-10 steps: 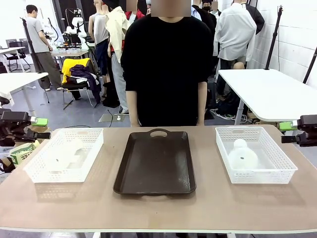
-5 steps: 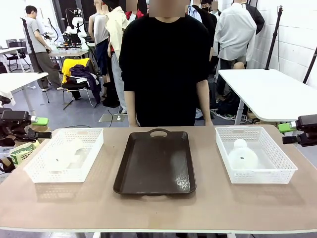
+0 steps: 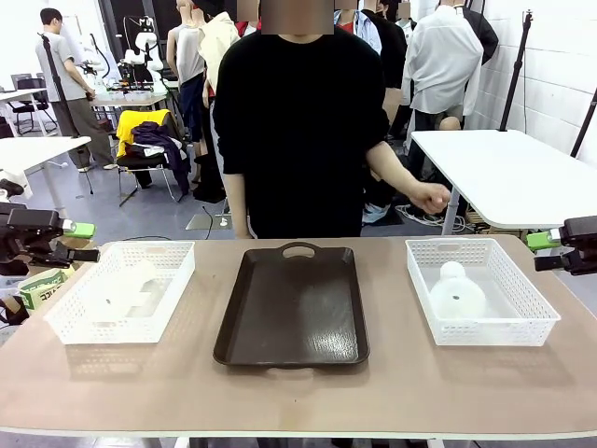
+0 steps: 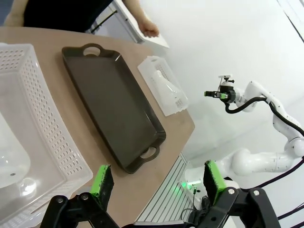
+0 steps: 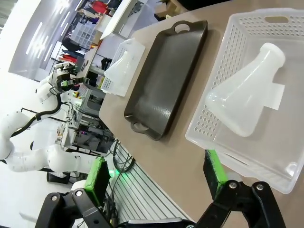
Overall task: Prepare the laboratory tools.
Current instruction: Pick up the Big flask that the person points to.
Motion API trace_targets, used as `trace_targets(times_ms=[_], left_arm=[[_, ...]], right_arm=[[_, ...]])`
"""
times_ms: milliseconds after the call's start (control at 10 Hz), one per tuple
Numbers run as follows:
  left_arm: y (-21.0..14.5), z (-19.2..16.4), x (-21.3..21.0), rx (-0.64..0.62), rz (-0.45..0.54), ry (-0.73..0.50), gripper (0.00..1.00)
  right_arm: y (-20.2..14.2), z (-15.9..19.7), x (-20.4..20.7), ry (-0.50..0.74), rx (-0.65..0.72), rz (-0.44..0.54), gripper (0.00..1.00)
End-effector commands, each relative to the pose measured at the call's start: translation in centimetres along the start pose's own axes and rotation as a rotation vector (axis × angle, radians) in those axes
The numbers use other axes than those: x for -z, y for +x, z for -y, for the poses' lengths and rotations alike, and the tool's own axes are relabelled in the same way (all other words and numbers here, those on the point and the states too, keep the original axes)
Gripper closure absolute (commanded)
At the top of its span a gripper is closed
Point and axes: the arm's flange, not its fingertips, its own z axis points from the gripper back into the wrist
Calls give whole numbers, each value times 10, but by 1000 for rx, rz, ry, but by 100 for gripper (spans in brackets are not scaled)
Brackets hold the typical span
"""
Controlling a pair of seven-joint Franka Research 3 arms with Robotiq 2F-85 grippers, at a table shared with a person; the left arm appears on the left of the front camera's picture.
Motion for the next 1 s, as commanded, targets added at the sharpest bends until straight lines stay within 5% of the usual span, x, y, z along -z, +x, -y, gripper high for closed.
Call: trace_targets(times_ms=[0,900], left_arm=[[-1,0,-3,-5,9,-21,0],[-1,0,-3,-5,9,-21,0]], right_arm=[[0,0,2,12,7,1,0],[0,0,2,12,7,1,0]])
